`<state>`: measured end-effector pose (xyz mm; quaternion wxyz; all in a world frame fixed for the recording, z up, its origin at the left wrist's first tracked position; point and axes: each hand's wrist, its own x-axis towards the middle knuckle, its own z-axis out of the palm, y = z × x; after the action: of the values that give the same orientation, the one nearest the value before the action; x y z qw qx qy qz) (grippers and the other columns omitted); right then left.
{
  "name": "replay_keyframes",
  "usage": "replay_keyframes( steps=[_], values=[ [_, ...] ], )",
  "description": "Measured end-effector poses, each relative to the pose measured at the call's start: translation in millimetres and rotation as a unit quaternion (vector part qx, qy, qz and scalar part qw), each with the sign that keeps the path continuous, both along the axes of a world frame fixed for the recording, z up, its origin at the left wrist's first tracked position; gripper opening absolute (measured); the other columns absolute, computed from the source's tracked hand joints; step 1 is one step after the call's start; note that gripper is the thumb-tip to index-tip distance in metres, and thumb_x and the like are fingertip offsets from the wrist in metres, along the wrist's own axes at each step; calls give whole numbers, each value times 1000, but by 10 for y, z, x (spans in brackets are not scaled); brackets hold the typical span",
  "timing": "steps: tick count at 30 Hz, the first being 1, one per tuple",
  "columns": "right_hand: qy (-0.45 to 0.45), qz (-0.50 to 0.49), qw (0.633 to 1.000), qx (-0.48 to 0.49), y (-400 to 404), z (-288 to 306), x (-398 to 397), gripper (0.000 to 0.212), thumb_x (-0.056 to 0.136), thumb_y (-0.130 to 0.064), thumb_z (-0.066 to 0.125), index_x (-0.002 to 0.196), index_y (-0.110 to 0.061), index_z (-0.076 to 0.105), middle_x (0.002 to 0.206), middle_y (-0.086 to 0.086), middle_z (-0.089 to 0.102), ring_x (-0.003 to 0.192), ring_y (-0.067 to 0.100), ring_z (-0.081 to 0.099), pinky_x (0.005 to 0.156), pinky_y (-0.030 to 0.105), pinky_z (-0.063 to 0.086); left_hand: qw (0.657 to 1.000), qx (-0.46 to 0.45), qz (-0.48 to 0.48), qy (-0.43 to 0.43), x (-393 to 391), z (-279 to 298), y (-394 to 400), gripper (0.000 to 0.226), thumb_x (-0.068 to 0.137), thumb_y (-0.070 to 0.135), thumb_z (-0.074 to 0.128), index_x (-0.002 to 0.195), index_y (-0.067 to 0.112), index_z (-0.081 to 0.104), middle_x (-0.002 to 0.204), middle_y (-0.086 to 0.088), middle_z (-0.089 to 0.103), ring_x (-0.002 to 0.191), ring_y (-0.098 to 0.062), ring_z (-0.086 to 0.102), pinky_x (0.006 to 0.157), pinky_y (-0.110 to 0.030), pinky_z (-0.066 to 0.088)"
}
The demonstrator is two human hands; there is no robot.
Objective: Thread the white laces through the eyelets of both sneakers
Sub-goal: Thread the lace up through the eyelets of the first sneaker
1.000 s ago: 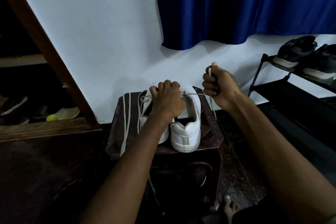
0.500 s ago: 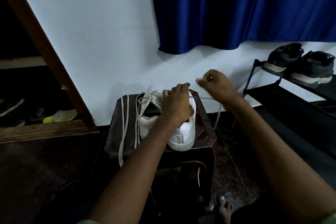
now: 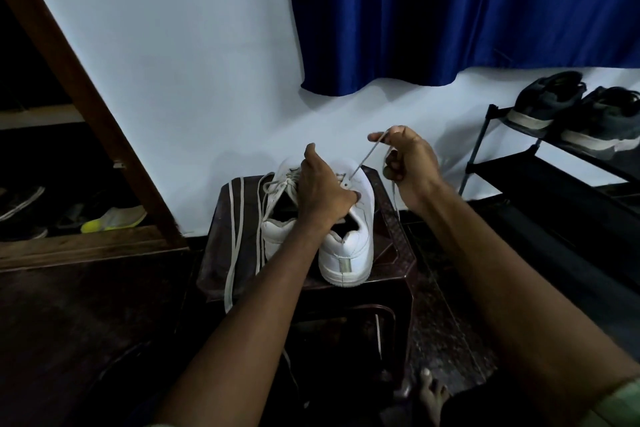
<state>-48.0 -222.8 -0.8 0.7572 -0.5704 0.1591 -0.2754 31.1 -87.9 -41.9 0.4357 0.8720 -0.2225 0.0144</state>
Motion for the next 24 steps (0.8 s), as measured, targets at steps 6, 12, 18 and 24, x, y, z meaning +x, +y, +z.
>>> replay_keyframes(
  steps=[6, 12, 18, 24],
  values=[
    [-163, 135, 942, 261, -199, 193, -110, 31, 103, -27, 46, 72, -22, 42, 53, -7, 31, 46, 8, 15, 45, 21, 11, 999, -16, -5, 36, 15, 7, 1, 130, 62, 22, 100, 159, 14, 14, 153, -13, 41, 139, -30, 44, 114, -40, 41],
    [-140, 181, 943, 242, -166, 300, -179, 31, 101, -32, 55, 73, -22, 45, 54, -6, 26, 52, 10, 10, 46, 23, 13, 983, -111, -143, 19, -36, 215, 66, 80, 73, 13, 85, 145, 28, 52, 142, 9, 55, 133, -8, 51, 102, -24, 48],
    [-138, 214, 946, 201, 25, 460, -156, 27, 100, -31, 55, 76, -21, 49, 58, -6, 24, 54, 10, 11, 48, 22, 17, 925, -7, -369, 92, -370, 465, -63, 19, 93, 30, 72, 91, 12, 78, 74, -2, 76, 75, -18, 73, 84, -40, 58],
    [99, 8, 989, -112, -176, 265, -235, 32, 105, -18, 45, 74, -22, 50, 55, -7, 36, 52, 10, 27, 53, 26, 27, 955, -148, -253, 50, -146, 537, 65, 37, 112, 30, 44, 85, 18, 67, 71, 5, 55, 65, -12, 53, 71, -31, 47]
  ],
)
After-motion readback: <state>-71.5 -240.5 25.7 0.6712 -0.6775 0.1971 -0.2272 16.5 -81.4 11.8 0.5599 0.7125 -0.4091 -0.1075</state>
